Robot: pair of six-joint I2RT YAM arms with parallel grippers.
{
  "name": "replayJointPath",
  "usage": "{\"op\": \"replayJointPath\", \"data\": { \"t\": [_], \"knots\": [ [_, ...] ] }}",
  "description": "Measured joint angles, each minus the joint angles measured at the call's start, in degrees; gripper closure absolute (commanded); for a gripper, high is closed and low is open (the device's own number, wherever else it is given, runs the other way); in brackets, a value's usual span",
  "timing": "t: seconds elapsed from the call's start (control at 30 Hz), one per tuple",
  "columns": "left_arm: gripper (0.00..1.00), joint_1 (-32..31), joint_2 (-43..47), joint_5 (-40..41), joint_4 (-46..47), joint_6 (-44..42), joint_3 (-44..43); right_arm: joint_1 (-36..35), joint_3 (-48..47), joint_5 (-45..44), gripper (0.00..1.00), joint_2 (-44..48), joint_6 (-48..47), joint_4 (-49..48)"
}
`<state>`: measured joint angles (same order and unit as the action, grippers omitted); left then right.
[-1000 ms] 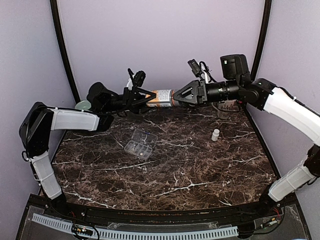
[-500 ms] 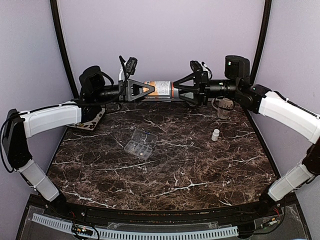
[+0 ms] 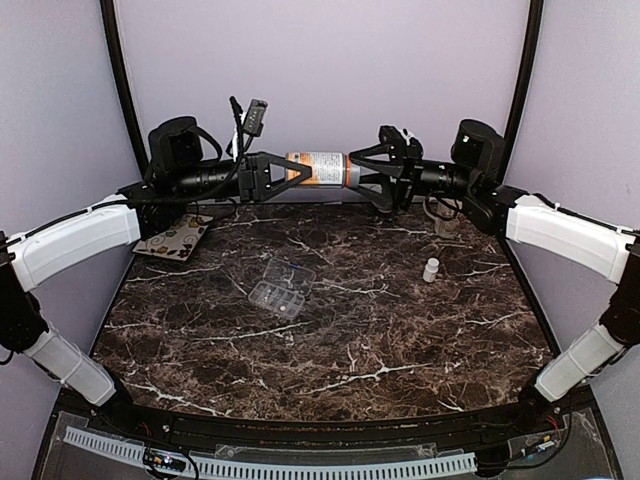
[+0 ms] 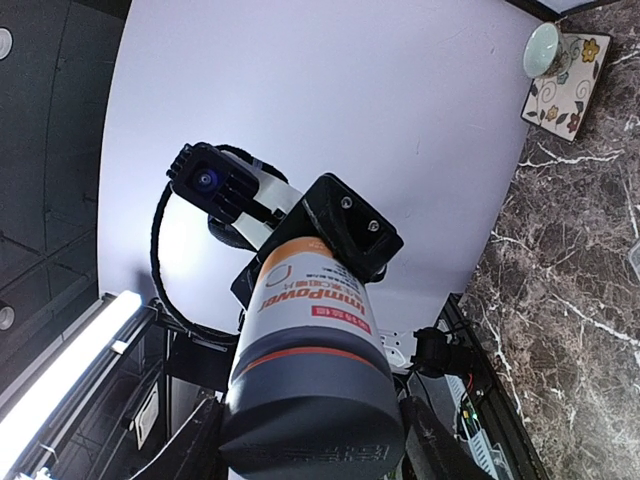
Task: Sort the pills into containers
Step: Screw the lid of the pill bottle onto the pill bottle.
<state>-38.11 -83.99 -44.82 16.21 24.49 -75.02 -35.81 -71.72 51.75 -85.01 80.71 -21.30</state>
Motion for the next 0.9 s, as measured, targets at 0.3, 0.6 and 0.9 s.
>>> {"op": "replayJointPath", "data": {
  "t": [0.3,0.6,0.9],
  "knots": [
    [1.00,-0.66,0.76,2.08,0.61,-0.28,1.18,0.00,0.00,-0.52,0.47,0.20,-0.07,0.48],
    [1.00,-0.98,1.07,2.91,9.07,6.03,7.52,-1.18,0.42,-2.32,0.40,0.48,-2.51,5.16],
    [1.00,0.42,-0.33,-0.28,18.69,16.57,12.70,-2.34,0.87,-3.87,0.38,0.81,-6.01,9.35]
  ]
}}
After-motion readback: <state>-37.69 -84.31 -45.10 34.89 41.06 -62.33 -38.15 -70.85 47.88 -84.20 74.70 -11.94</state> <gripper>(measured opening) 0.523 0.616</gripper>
